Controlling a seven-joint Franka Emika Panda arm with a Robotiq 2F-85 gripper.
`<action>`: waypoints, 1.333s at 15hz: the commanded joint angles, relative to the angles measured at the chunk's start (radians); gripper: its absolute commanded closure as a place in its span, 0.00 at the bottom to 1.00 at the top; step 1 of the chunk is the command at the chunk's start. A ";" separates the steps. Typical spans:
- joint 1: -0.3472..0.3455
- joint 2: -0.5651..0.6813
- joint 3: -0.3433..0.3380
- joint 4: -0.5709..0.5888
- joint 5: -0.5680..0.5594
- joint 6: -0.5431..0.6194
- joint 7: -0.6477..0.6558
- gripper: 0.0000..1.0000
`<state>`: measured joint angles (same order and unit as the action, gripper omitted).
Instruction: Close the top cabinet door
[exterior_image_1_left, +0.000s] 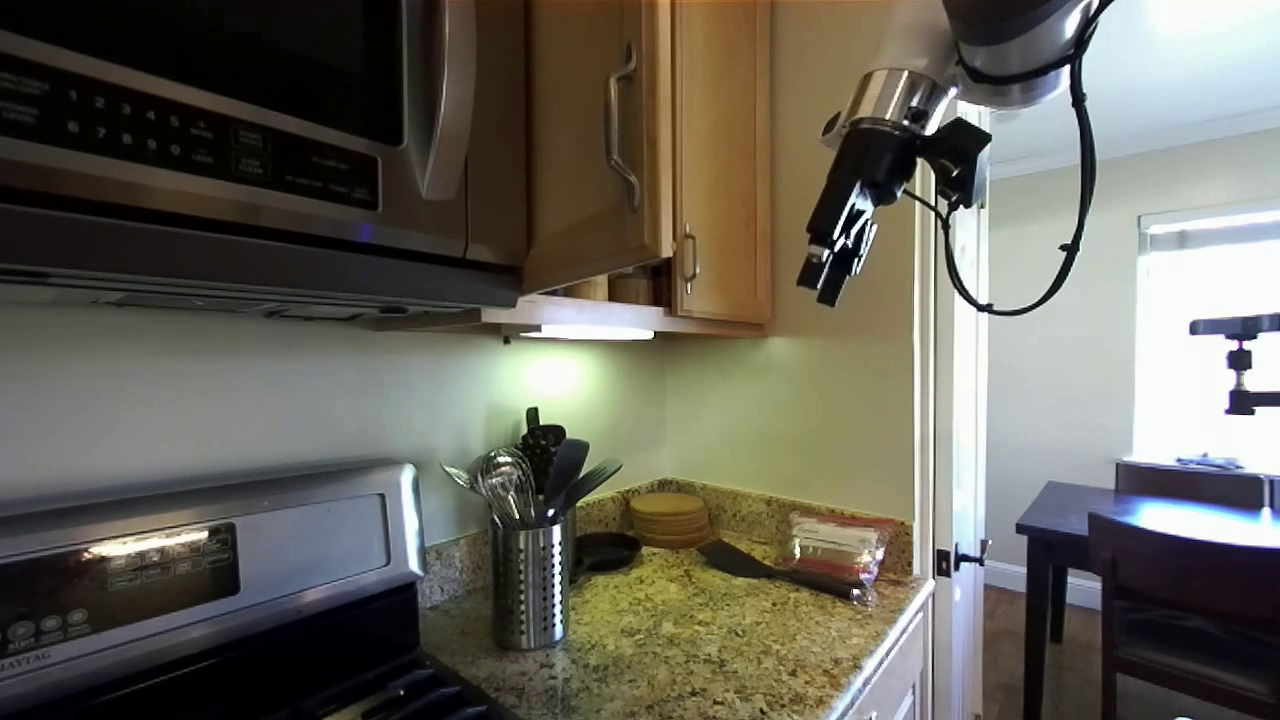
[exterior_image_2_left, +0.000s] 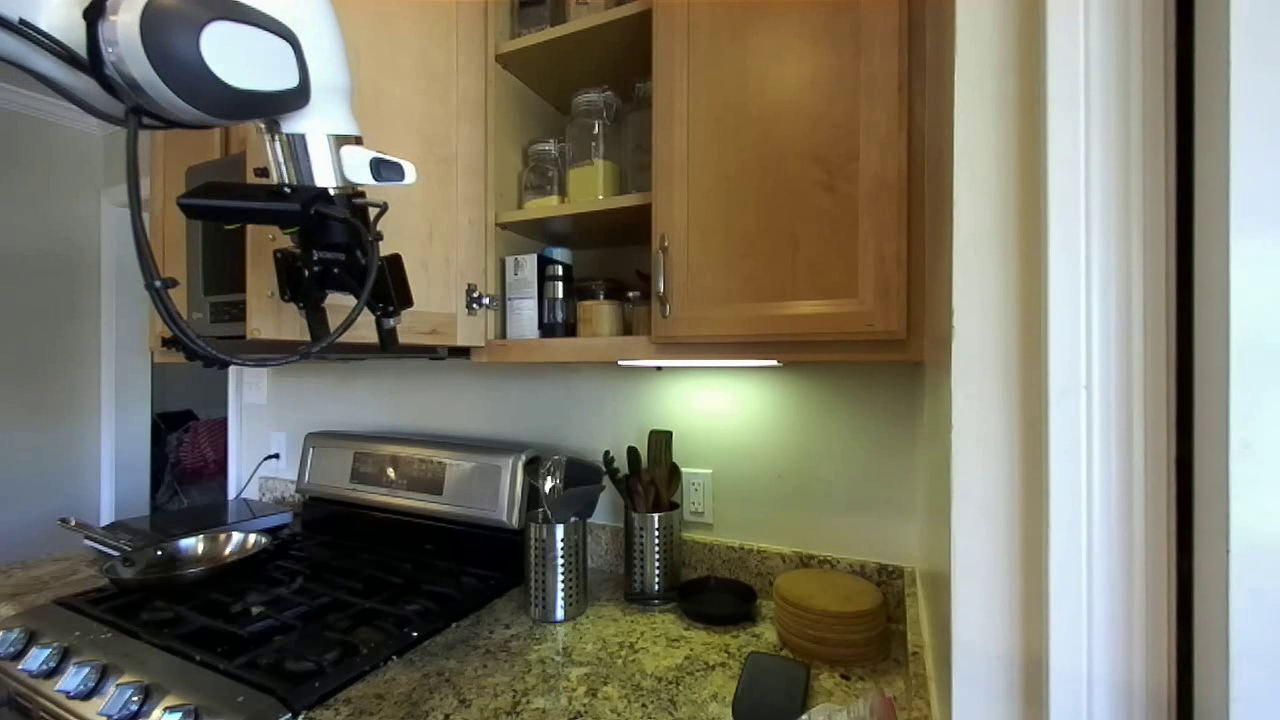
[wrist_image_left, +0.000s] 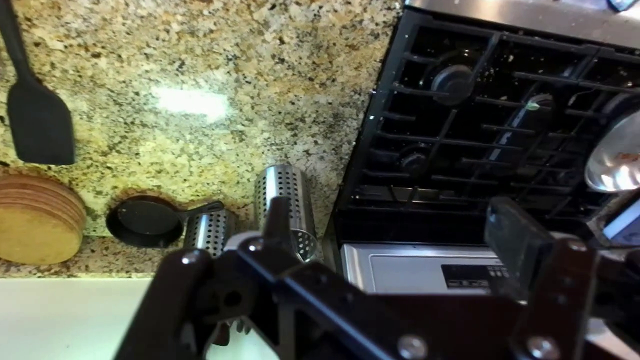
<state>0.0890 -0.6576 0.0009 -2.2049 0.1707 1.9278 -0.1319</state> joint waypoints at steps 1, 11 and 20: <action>0.047 -0.030 0.001 -0.005 0.119 0.045 0.025 0.00; 0.062 -0.050 0.110 0.014 0.193 0.383 0.113 0.00; 0.179 -0.049 0.127 0.122 0.182 0.401 0.056 0.00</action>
<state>0.2260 -0.7048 0.1467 -2.1105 0.3600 2.3419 -0.0588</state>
